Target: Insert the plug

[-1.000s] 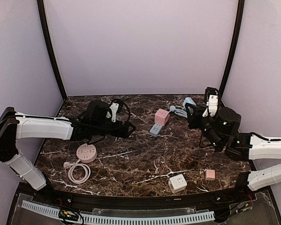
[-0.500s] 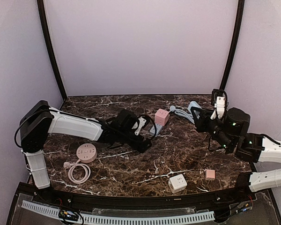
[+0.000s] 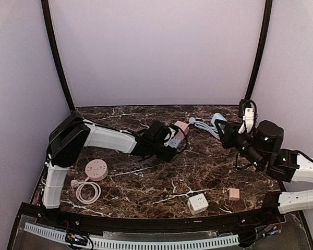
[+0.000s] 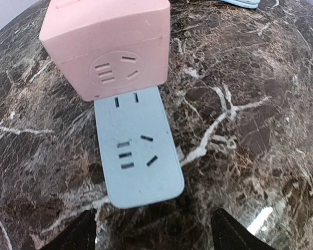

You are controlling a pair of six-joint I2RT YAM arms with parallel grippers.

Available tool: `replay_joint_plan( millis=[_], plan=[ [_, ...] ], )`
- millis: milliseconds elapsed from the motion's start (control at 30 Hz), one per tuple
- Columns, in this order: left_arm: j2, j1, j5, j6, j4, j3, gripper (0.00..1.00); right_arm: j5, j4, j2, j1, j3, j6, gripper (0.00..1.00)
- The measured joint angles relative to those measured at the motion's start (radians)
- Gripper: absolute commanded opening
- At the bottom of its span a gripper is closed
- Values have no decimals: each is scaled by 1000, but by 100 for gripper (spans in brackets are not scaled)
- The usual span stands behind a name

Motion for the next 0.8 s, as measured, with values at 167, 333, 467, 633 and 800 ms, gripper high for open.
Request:
replay_joint_plan(
  millis=[167, 333, 467, 633, 800],
  plan=[
    [91, 0, -65, 14, -3, 108, 52, 0, -8, -29, 0, -16, 0, 0],
    [122, 0, -106, 16, -9, 154, 38, 0, -16, -64, 0, -36, 0, 0],
    [140, 0, -118, 11, -24, 188, 22, 1, -22, -77, 0, -45, 0, 0],
    [151, 0, -123, 0, -30, 205, 8, 4, -36, -79, 0, -47, 0, 0],
    [138, -1, -128, -38, 6, 166, 5, 21, -40, -74, 0, -47, 0, 0]
  ],
)
